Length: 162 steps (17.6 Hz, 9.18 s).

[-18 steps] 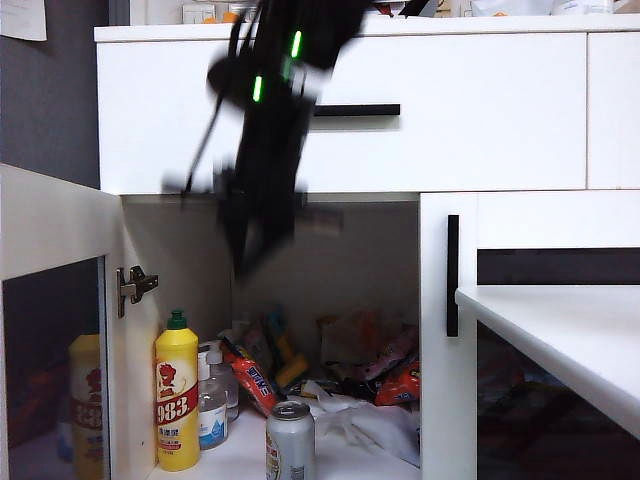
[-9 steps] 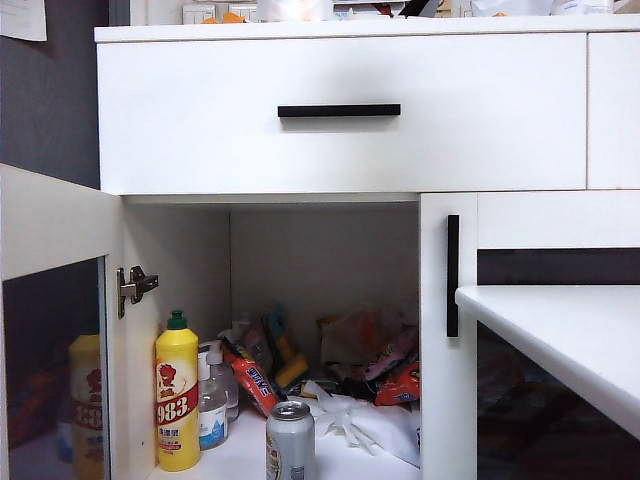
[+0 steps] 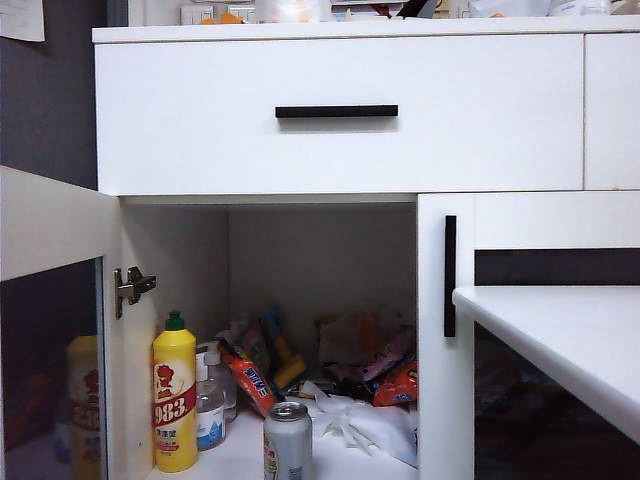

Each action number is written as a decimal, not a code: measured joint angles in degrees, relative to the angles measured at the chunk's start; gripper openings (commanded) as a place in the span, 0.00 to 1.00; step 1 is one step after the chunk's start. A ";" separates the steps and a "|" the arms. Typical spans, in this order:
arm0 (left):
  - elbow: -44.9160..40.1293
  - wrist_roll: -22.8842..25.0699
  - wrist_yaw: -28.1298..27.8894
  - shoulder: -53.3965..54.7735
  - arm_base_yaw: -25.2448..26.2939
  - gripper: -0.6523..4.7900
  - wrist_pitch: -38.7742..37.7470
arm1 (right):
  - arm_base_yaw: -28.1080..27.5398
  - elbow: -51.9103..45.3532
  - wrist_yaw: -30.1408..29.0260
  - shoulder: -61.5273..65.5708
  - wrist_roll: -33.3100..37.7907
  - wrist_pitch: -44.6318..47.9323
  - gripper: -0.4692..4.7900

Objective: Open the left door of the white cabinet, pick up a can of beverage from the table on the right, place it inside the cabinet, and finally close the cabinet door.

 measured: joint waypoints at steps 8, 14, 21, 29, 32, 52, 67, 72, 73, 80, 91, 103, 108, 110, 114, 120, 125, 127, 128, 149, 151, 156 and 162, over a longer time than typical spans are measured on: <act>-8.26 0.31 -1.18 1.73 0.00 0.11 -3.80 | 0.00 -32.98 -4.66 -22.75 -3.21 3.58 0.09; -8.37 -3.63 -11.39 2.03 0.04 0.11 -2.16 | 0.04 -60.98 -13.31 -35.98 5.16 29.94 0.09; -9.49 -10.38 -10.62 15.82 1.03 0.11 -0.11 | 0.04 -62.18 -14.16 -35.34 6.38 33.20 0.09; -9.46 -11.52 -3.02 31.12 1.40 0.11 16.92 | 0.04 -62.18 -14.03 -35.36 6.36 33.62 0.09; -9.42 -11.43 -0.17 35.56 1.38 0.11 26.43 | 0.04 -62.18 -13.81 -35.36 6.36 32.44 0.09; 9.84 -2.86 18.21 80.48 9.49 0.11 57.33 | 0.02 -65.29 -10.03 -34.86 6.16 32.44 0.09; 37.09 4.28 22.75 105.13 13.99 0.11 57.83 | 0.00 -65.31 -8.74 -34.86 6.16 32.41 0.09; 44.65 4.44 24.70 110.14 15.85 0.11 56.04 | -0.02 -65.31 -8.74 -34.88 6.16 31.85 0.09; 46.45 4.90 26.51 111.23 16.26 0.11 54.77 | -0.02 -65.31 -8.74 -34.88 6.16 31.41 0.09; 48.76 5.27 26.82 108.37 16.90 0.11 46.95 | -0.02 -65.29 -7.39 -34.97 6.16 31.54 0.09; 49.68 6.58 24.20 54.51 17.99 0.11 3.48 | 0.04 -60.65 -6.21 -39.76 -5.88 35.50 0.09; 12.15 -12.81 33.44 -8.22 18.27 0.11 -13.03 | -6.88 -82.40 -21.24 -51.69 5.20 50.88 0.09; -4.85 -23.91 30.27 -7.50 18.29 0.11 -0.44 | -7.26 -99.38 -21.14 -47.45 5.07 69.48 0.09; -11.85 -31.06 29.97 -7.56 18.29 0.11 5.11 | -7.26 -103.69 -21.14 -47.45 5.18 69.90 0.09; -18.27 -25.16 28.24 -7.61 18.29 0.11 5.27 | -7.30 -108.87 -19.63 -47.45 4.83 69.99 0.09; -22.49 -13.16 24.79 -7.69 18.29 0.11 7.34 | -7.30 -113.02 -11.02 -47.45 4.00 67.78 0.10; -23.04 -15.15 24.20 -7.72 18.29 0.11 7.23 | -7.30 -113.28 -10.69 -47.43 3.56 54.69 0.11; -23.04 -15.17 24.17 -7.72 18.29 0.11 7.23 | -7.30 -113.28 -10.69 -47.43 3.56 51.52 0.11; -23.04 -15.15 24.20 -7.72 18.29 0.11 7.23 | -7.30 -113.28 -10.69 -47.43 3.56 51.12 0.11; -30.51 -15.30 23.71 -8.22 44.96 0.11 18.82 | -38.49 -118.20 -10.75 -56.92 3.54 61.18 0.11; -30.53 -15.28 23.93 -8.24 44.94 0.11 18.86 | -38.64 -118.20 -10.71 -56.92 3.54 61.18 0.11; -30.53 -15.28 23.93 -8.26 44.96 0.11 18.86 | -38.62 -118.20 -10.73 -56.92 3.54 61.18 0.11; -30.53 -15.28 23.96 -8.26 44.96 0.11 18.86 | -38.62 -118.20 -10.73 -56.92 3.54 61.18 0.11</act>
